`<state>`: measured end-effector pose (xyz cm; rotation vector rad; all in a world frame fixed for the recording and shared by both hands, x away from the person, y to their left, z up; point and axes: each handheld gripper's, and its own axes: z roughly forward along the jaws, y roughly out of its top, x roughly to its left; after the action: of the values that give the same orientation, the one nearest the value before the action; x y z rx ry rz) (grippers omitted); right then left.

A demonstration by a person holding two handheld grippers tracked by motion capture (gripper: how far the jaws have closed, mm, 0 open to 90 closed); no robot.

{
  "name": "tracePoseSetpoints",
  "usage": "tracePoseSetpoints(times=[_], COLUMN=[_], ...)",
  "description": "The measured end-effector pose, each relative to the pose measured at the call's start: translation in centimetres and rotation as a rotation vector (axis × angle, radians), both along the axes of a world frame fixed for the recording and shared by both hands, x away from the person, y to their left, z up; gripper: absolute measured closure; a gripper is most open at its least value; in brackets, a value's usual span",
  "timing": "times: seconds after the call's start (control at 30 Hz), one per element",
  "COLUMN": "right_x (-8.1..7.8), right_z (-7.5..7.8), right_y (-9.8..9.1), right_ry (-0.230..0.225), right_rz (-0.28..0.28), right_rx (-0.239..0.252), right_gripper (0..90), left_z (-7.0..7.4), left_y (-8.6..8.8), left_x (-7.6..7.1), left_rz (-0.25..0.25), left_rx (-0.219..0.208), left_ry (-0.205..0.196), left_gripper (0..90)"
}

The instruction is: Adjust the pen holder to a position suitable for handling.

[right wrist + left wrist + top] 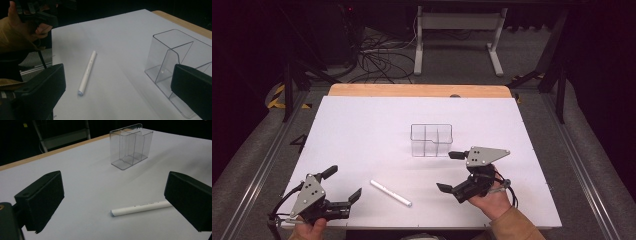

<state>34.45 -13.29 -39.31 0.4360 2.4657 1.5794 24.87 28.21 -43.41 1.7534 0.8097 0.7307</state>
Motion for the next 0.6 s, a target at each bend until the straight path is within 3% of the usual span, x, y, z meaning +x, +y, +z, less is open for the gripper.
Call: tracePoseSetpoints(times=[0.13, 0.3, 0.6], right_x=[0.0, -0.1, 0.2], right_z=[0.5, 1.2, 1.6], right_y=[0.7, 2.1, 5.1], right_ry=[0.008, -0.006, 0.027], right_rz=[0.011, -0.005, 0.009], right_rx=[-0.03, -0.108, -0.203], right_gripper=[6.1, 12.2, 18.9], left_z=[0.0, -0.1, -0.1], left_y=[0.2, 0.4, 0.7], left_x=[-0.2, -0.6, -0.9], left_rz=[0.008, 0.019, 0.034], left_rx=[-0.003, -0.009, -0.007], left_ry=[0.001, 0.005, 0.004], left_gripper=[3.5, 3.5, 3.5])
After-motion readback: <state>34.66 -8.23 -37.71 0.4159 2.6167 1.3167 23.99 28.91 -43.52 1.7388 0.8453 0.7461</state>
